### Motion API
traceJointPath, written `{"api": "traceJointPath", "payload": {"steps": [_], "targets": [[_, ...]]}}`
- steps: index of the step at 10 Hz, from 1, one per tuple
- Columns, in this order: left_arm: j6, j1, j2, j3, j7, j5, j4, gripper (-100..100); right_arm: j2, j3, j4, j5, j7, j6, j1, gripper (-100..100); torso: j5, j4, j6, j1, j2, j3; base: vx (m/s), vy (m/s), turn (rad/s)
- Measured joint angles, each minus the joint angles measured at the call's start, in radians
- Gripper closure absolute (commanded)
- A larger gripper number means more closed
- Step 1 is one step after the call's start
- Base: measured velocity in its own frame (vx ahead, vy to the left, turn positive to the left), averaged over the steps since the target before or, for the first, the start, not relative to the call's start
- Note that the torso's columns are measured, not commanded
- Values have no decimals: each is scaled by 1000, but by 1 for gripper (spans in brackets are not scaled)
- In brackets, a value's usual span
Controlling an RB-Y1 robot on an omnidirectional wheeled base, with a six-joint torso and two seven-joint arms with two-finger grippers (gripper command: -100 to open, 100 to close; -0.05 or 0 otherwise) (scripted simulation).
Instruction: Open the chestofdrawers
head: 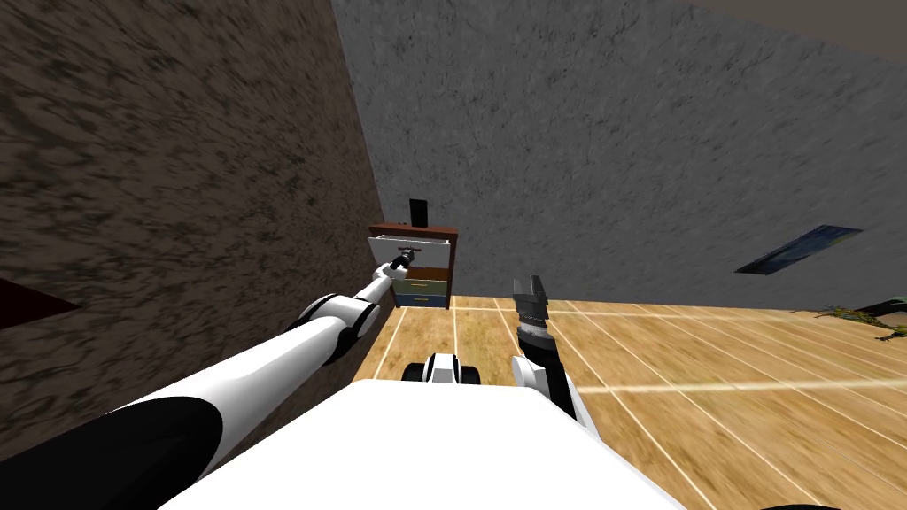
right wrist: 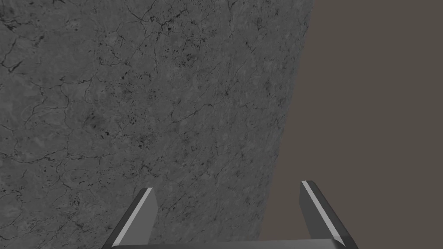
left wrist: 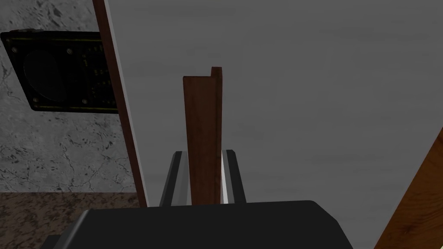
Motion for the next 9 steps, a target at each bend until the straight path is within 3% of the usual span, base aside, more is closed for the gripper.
{"api": "traceJointPath", "payload": {"steps": [2, 4, 5, 7, 8, 9], "targets": [[8, -7, -19, 44, -45, -2, 5, 100, 0, 0, 0, 0, 0, 0, 0, 0, -1, 1, -2, 0, 0, 0, -83, 57, -77], [39, 16, -38, 90, -89, -6, -49, 100, 0, 0, 0, 0, 0, 0, 0, 0, -1, 1, -2, -1, 2, 1, -50, 14, -22], [33, 2, -41, 96, -96, -7, -25, 100, 0, 0, 0, 0, 0, 0, 0, 0, -1, 2, -2, -1, 0, 0, -51, 25, -69], [43, 0, -57, 151, -142, -10, -34, 100, 0, 0, 0, 0, 0, 0, 0, 0, 0, 1, 2, 1, 5, 3, -124, 75, -153], [42, -4, -68, 180, -170, -11, -31, -100, 0, 0, 0, 0, 0, 0, 0, 0, 0, 1, 2, 1, 5, 3, -27, 32, 273], [60, 8, -74, 151, -178, 14, -70, -100, 0, 0, 0, 0, 0, 0, 0, 0, 0, -2, -2, -1, -3, -2, 120, -38, 489]]}}
